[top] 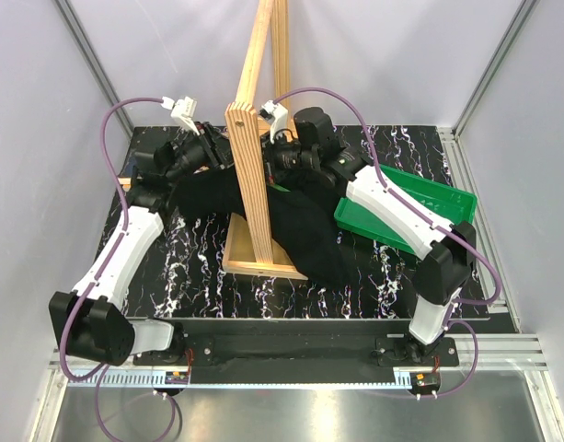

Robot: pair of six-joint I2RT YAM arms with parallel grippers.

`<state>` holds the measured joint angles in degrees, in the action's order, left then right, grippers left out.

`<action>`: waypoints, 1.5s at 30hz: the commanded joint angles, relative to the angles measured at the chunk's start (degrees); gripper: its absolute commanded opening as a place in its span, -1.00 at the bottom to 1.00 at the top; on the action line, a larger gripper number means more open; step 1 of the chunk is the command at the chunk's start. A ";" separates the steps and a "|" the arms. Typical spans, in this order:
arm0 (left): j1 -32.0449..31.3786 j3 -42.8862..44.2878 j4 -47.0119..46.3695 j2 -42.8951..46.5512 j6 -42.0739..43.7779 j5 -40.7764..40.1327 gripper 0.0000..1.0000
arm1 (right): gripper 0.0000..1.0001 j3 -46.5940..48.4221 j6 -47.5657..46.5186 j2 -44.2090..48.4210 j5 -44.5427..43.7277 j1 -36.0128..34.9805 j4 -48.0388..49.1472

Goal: Remove the t-shirt from the hanger

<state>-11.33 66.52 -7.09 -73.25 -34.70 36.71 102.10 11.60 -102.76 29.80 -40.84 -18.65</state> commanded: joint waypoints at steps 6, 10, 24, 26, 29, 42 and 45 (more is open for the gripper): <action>0.35 3.09 -5.38 -2.60 -3.44 6.26 -0.94 | -1.00 4.69 2.47 0.02 4.56 -0.82 5.30; 0.35 2.39 -6.09 -1.46 -3.27 4.96 -1.00 | -0.76 1.62 3.52 1.68 -0.41 -1.08 5.21; 0.70 1.68 -1.79 1.27 -0.28 -5.16 -1.00 | 0.99 -20.34 10.20 25.30 -26.55 1.99 -3.32; 0.79 1.68 -1.61 1.45 -0.19 -5.59 -1.00 | 1.00 -22.64 8.98 28.13 -26.64 2.86 -3.75; 0.87 1.59 -1.61 1.71 0.07 -5.42 -1.00 | 0.99 -27.21 7.22 32.96 -27.25 3.48 -4.28; 3.42 1.24 -2.83 1.45 -1.42 -4.10 -1.00 | 0.69 -38.99 5.90 42.03 -20.41 3.75 -3.06; 4.73 0.98 -3.98 1.01 -2.57 -3.31 -1.00 | 0.39 -41.19 6.60 42.38 -18.56 3.75 -1.30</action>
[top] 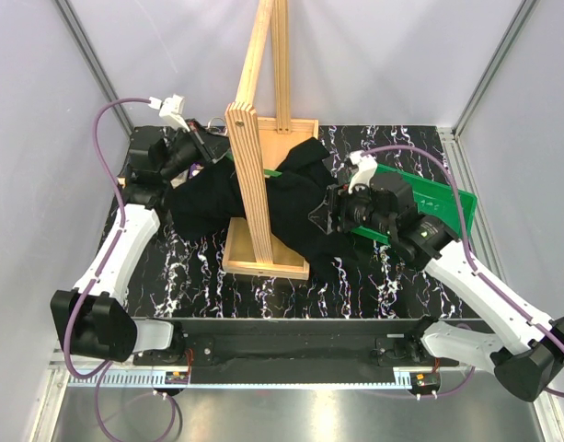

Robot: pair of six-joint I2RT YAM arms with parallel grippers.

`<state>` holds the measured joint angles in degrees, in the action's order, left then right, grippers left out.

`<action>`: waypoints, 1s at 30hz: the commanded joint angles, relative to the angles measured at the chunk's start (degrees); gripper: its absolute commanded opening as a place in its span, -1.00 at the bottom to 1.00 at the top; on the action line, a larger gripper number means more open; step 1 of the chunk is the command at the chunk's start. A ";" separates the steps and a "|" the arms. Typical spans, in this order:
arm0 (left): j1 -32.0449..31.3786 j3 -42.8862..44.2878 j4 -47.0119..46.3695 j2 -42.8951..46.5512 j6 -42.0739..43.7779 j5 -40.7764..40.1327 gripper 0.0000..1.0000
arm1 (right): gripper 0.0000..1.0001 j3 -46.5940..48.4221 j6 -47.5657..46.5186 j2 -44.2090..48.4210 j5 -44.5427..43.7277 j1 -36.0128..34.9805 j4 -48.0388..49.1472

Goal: Remove the t-shirt from the hanger

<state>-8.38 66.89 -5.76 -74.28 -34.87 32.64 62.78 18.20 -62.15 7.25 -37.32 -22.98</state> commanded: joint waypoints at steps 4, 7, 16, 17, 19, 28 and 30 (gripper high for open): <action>3.11 0.34 -6.19 1.33 -3.18 1.19 -1.00 | -0.10 -2.49 0.52 1.16 3.66 0.23 4.00; 4.07 0.08 -6.37 1.16 -3.62 1.02 -1.00 | -0.71 -2.23 1.22 0.89 0.41 0.23 4.00; 7.76 -1.33 -4.97 1.77 -4.42 -3.72 -1.00 | -1.00 -6.09 12.45 9.67 -26.91 0.23 -0.21; 8.11 -1.15 -4.35 1.86 -3.89 -4.68 -1.00 | -1.00 -7.66 13.61 12.55 -28.76 0.32 -1.18; 9.34 -0.98 -3.30 1.60 -3.63 -5.39 -1.00 | -1.00 -9.16 17.55 15.55 -34.47 0.23 -2.85; 12.51 -1.68 -5.66 0.72 -6.26 -3.73 -1.00 | -1.00 -13.83 18.29 24.63 -32.75 0.23 -5.24; 12.51 -1.85 -6.98 0.72 -7.22 -2.24 -1.00 | -1.00 -14.62 16.53 21.56 -24.62 0.23 -2.96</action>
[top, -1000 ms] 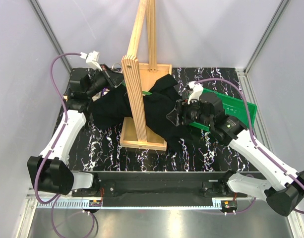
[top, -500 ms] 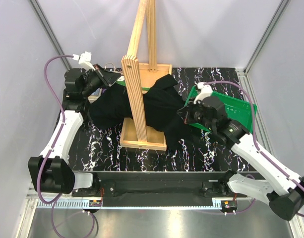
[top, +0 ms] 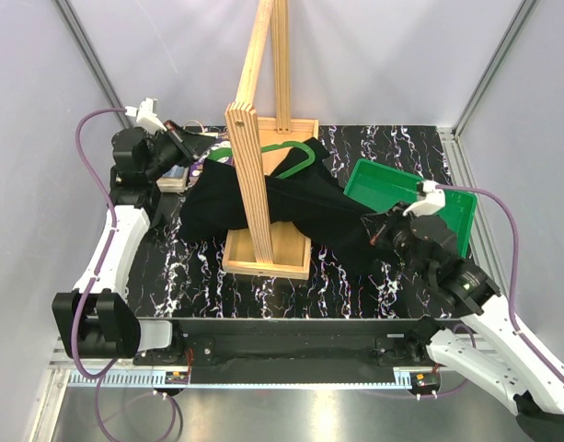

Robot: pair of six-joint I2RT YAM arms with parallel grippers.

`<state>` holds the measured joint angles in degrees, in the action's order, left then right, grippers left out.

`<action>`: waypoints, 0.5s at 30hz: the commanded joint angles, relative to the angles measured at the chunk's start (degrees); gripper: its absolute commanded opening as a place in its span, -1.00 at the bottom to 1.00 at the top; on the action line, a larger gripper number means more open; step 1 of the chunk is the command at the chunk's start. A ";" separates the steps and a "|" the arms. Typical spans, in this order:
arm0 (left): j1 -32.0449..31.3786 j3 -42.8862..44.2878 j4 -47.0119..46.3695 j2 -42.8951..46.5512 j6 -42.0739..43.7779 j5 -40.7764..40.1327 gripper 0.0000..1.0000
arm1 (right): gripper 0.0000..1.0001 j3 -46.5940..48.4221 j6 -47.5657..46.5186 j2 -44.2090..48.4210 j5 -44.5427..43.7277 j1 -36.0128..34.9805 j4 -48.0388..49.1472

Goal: Remove the t-shirt from the hanger

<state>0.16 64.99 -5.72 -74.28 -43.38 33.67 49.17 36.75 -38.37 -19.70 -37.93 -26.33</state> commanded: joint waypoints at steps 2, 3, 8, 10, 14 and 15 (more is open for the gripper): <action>3.97 -0.13 -8.08 0.63 0.66 -2.04 -1.00 | -1.00 -0.39 -4.49 -7.47 8.95 0.84 3.99; 3.97 -0.22 -8.87 0.45 0.49 -1.68 -1.00 | -1.00 0.22 -5.28 -9.60 16.03 0.84 5.31; 3.44 0.31 -11.68 -1.21 -1.18 2.79 -1.00 | -1.00 9.86 -10.12 -25.57 33.84 0.06 9.36; 2.48 0.92 -11.69 -1.83 -0.84 3.59 -1.00 | -1.00 12.78 -11.96 -28.67 36.57 -1.43 9.36; 0.98 1.28 -11.95 -1.75 -0.31 4.74 -1.00 | -1.00 18.41 -13.29 -34.84 37.73 -3.37 9.01; 0.80 1.36 -11.95 -1.48 -0.05 4.91 -1.00 | -0.94 18.59 -12.94 -35.28 36.85 -3.38 8.75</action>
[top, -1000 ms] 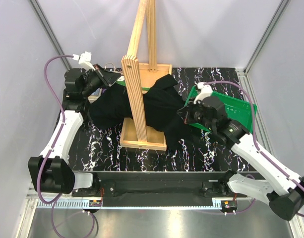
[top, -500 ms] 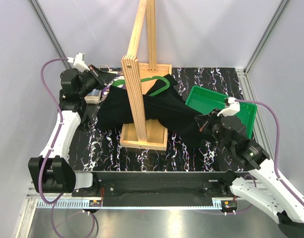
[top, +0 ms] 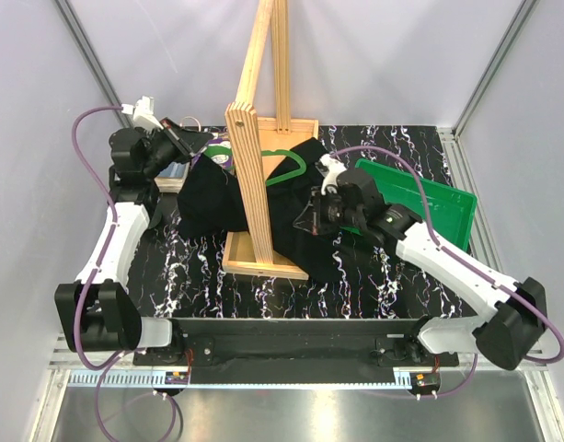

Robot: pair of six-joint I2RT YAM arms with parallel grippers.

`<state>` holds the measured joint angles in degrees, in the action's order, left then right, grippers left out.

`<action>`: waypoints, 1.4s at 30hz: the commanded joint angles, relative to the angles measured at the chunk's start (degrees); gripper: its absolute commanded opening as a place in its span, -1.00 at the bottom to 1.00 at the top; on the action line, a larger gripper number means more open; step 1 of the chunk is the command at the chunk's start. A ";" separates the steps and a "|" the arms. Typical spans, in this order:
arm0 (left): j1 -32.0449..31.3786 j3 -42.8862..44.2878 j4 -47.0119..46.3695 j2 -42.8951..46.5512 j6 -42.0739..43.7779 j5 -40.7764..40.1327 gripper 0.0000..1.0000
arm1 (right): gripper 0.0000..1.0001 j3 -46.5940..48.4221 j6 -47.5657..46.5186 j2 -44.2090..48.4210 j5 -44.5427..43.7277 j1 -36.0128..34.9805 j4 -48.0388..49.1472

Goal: Remove the t-shirt from the hanger

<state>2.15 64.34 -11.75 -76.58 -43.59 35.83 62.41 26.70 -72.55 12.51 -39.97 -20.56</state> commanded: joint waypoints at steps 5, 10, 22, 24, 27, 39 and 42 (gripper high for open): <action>-3.19 3.16 -3.46 1.16 2.46 2.49 -1.00 | 0.30 2.19 -3.49 3.46 -4.14 -1.34 1.66; -4.44 3.78 -3.19 1.25 2.99 3.36 -1.00 | 0.73 -0.88 -6.04 12.33 -7.24 -1.34 -0.01; -14.54 5.27 -0.73 2.04 8.34 4.33 -1.00 | 0.92 6.05 -8.50 11.31 -5.40 -1.34 -1.06; -16.39 5.36 -0.64 2.04 8.88 4.86 -1.00 | 0.86 6.67 -8.42 10.24 -5.22 -1.34 -1.15; -17.80 5.27 -2.39 1.87 8.53 6.96 -1.00 | 0.46 7.55 -8.42 9.45 -4.78 -1.43 -1.06; -17.01 2.64 -22.26 -1.38 -5.44 20.06 -0.98 | -1.00 0.00 -7.63 16.64 -0.56 -1.34 -1.15; -15.78 2.55 -22.09 -1.74 -5.63 19.89 -0.25 | -1.00 -0.80 -6.66 18.58 -3.28 -1.26 -1.24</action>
<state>-14.94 66.19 -24.73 -78.89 -44.03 51.86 63.24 18.35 -56.10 12.47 -41.52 -21.85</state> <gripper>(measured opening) 0.215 0.458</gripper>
